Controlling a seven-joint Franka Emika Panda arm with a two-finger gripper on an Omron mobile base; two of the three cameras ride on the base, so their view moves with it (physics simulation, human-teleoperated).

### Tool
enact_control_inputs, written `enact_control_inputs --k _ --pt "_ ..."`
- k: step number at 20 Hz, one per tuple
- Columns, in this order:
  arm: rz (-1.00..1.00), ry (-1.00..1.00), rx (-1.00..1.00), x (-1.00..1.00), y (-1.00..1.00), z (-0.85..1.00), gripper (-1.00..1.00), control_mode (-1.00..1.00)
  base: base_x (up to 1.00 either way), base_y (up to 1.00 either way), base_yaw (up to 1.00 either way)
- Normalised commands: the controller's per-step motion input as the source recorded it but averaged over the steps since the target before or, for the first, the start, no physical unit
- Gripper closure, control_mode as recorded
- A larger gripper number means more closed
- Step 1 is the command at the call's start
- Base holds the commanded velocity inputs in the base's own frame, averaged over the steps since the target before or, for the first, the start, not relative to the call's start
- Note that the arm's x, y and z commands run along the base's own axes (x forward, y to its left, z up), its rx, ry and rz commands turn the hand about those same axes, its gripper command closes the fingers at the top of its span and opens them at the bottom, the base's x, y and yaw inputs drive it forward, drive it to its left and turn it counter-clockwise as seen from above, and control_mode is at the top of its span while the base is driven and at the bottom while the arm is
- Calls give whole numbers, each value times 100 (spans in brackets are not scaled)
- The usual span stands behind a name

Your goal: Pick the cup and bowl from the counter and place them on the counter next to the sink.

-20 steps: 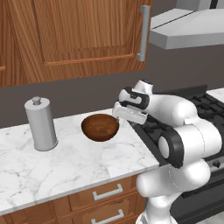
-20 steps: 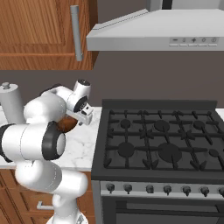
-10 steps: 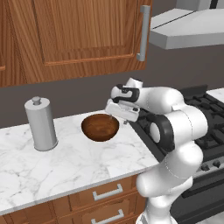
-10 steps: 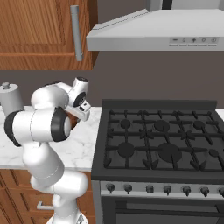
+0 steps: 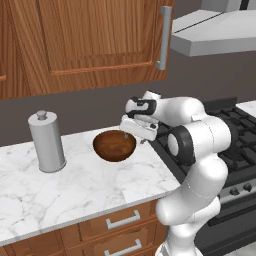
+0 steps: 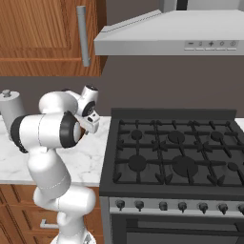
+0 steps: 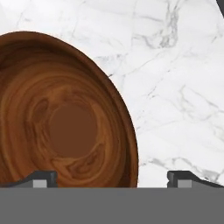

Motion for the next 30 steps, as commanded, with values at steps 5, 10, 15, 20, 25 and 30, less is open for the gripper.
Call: enact_control_inputs --k 5,10,15,20,25,30 --pt "-1 1 0 0 0 -11 -100 -100 0 0 0" --pt "-1 1 0 0 0 -14 -100 -100 0 0 0" --pt "-1 2 0 0 0 -21 -100 -100 0 0 0" --pt "-2 4 0 0 0 -11 -100 -100 0 0 0" --pt "-3 6 0 0 7 -3 -100 -100 0 0 0" --pt "-3 6 0 0 14 -2 -100 -100 0 0 0"
